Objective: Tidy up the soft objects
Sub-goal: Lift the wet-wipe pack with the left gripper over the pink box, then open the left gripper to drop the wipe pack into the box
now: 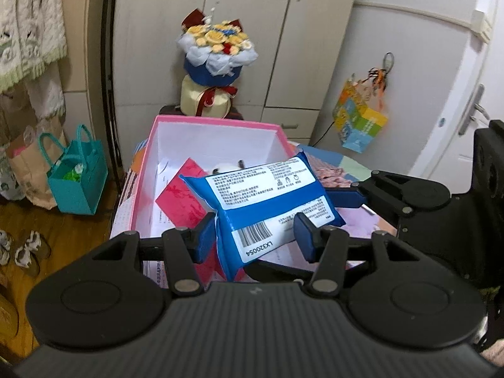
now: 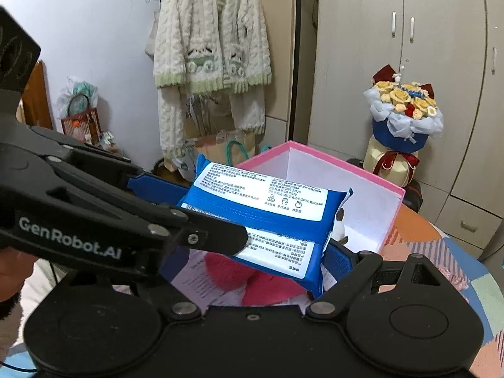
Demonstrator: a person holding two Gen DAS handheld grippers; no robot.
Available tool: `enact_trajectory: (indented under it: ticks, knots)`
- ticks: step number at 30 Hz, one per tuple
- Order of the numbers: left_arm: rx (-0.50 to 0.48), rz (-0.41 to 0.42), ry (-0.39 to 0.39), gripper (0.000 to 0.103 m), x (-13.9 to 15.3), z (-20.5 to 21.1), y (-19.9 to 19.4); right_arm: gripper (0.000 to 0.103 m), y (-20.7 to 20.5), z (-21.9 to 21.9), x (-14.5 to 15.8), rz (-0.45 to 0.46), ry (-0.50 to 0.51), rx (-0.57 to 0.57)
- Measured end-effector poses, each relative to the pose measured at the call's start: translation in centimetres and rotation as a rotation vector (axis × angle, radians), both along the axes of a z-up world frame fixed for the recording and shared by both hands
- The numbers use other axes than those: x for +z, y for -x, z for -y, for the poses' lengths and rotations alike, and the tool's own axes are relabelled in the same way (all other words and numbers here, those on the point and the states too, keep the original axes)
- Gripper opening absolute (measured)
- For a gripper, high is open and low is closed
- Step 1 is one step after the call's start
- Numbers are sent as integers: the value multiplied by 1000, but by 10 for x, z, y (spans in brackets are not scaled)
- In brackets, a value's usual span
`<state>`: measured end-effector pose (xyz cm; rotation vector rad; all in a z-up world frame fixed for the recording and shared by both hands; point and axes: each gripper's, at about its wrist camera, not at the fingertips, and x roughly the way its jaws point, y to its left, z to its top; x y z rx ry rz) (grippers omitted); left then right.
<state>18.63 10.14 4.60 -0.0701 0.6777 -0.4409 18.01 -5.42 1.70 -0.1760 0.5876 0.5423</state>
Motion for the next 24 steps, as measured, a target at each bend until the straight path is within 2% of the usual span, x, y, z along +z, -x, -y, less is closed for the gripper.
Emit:
enact_trajectory:
  ticks: [8, 15, 19, 24]
  knots:
    - [34, -49, -1, 51, -31, -1, -30, 93, -26, -14, -24, -35, 74, -28]
    - [60, -122, 57, 51, -47, -10, -53, 91, -43, -23, -31, -81, 154, -16]
    - [103, -81, 22, 53, -45, -11, -52, 91, -47, -26, -34, -80, 224, -25]
    - [112, -18, -49, 57, -34, -10, -38, 91, -35, -20, -27, -60, 214, -31]
